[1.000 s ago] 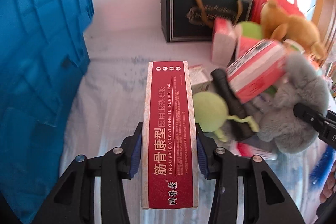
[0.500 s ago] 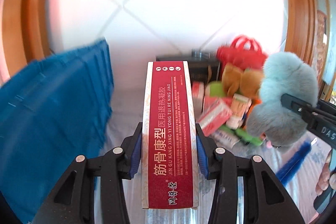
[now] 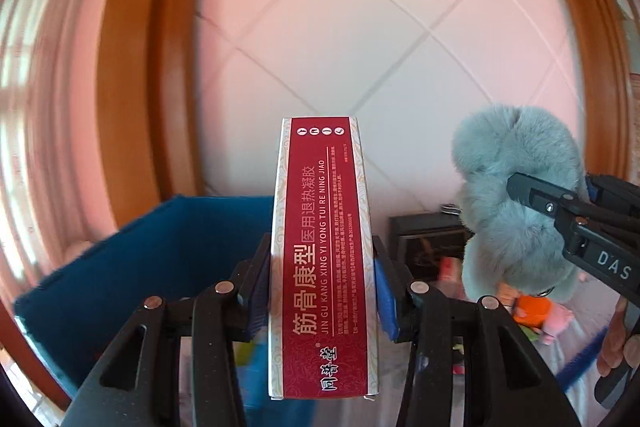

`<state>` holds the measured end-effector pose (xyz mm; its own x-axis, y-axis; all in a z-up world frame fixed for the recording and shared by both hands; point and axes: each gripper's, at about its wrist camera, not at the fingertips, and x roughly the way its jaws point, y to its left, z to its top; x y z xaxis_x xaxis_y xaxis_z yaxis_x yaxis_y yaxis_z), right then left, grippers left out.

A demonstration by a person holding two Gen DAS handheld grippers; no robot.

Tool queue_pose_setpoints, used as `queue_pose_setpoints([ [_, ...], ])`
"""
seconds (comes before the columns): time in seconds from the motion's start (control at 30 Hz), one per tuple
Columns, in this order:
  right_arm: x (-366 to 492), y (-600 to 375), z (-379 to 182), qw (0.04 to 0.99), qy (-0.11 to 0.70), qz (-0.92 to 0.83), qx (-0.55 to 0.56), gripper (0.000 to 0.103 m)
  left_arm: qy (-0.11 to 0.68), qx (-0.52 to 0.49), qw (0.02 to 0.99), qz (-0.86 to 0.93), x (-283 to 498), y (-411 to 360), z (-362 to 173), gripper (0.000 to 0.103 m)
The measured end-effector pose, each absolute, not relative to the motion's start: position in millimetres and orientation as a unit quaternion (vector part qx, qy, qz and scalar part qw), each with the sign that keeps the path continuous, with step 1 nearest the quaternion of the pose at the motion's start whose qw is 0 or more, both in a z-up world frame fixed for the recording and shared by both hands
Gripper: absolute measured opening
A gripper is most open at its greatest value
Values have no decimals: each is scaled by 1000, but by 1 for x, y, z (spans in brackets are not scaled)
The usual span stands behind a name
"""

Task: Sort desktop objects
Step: 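Carry the red box with the left tool and grey plush with the right tool over the crate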

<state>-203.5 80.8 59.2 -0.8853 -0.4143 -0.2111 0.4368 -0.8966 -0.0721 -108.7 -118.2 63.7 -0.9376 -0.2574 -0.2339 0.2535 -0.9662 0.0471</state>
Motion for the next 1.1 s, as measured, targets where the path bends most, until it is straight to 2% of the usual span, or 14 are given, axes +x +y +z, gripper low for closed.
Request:
queue_pose_setpoints([
  [0.2, -218, -29, 82, 293, 81, -949, 79, 37, 0, 139, 205, -969, -104, -210, 69, 44],
  [0.57, -242, -170, 76, 336, 133, -927, 101, 37, 41, 199, 241, -949, -126, -325, 55, 44],
  [1.1, -290, -217, 57, 317, 160, -923, 148, 37, 88, 265, 206, -938, -148, -364, 36, 44],
])
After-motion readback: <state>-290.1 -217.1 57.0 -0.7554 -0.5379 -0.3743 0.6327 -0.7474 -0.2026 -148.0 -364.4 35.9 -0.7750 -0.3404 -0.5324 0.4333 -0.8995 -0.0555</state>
